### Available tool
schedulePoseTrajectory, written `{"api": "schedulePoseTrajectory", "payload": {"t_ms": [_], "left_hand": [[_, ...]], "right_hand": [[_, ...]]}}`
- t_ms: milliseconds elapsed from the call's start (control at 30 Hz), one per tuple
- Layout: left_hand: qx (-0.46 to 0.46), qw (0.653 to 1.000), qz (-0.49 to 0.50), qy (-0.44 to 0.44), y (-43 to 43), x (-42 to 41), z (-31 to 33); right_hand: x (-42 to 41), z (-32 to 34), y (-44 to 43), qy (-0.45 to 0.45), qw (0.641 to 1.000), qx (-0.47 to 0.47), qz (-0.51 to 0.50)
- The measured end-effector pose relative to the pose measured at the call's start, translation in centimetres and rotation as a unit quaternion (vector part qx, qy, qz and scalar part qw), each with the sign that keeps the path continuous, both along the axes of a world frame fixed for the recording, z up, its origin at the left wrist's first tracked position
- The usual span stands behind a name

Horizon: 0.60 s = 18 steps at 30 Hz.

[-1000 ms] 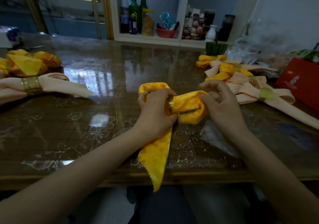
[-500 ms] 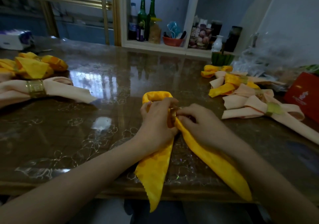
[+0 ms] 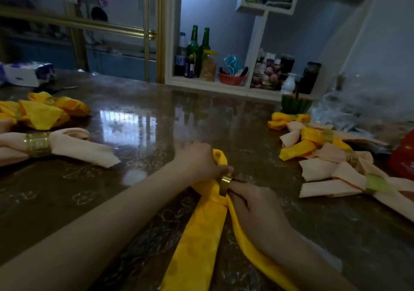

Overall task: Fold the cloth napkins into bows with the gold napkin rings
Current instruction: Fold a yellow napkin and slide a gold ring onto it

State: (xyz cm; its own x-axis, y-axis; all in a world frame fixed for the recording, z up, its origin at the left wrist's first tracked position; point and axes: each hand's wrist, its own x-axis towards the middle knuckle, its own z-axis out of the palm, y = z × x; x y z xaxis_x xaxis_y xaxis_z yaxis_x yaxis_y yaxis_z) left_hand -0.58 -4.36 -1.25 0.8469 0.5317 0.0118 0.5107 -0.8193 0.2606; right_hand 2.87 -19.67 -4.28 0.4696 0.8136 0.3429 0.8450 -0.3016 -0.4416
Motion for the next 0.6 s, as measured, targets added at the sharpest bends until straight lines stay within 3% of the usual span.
{"api": "schedulePoseTrajectory", "payload": {"t_ms": [133,300,500,600], "left_hand": [[-0.037,0.998,-0.044,-0.039,0.4,1.6,-0.5],[-0.136,0.970,-0.039,-0.197,1.5,1.4,-1.2],[-0.148,0.956,-0.093,-0.234,3.5,1.4,-1.5],[-0.172,0.950,-0.132,-0.224,3.5,1.3,-1.3]], "right_hand": [[1.0,0.5,0.4,0.048,0.998,0.005,-0.030],[4.1,1.7,2.9,0.059,0.996,0.006,-0.070],[5.5,1.8,5.3,0.001,0.996,-0.013,-0.085],[5.9,2.3,4.4,0.019,0.999,-0.006,-0.039]]}}
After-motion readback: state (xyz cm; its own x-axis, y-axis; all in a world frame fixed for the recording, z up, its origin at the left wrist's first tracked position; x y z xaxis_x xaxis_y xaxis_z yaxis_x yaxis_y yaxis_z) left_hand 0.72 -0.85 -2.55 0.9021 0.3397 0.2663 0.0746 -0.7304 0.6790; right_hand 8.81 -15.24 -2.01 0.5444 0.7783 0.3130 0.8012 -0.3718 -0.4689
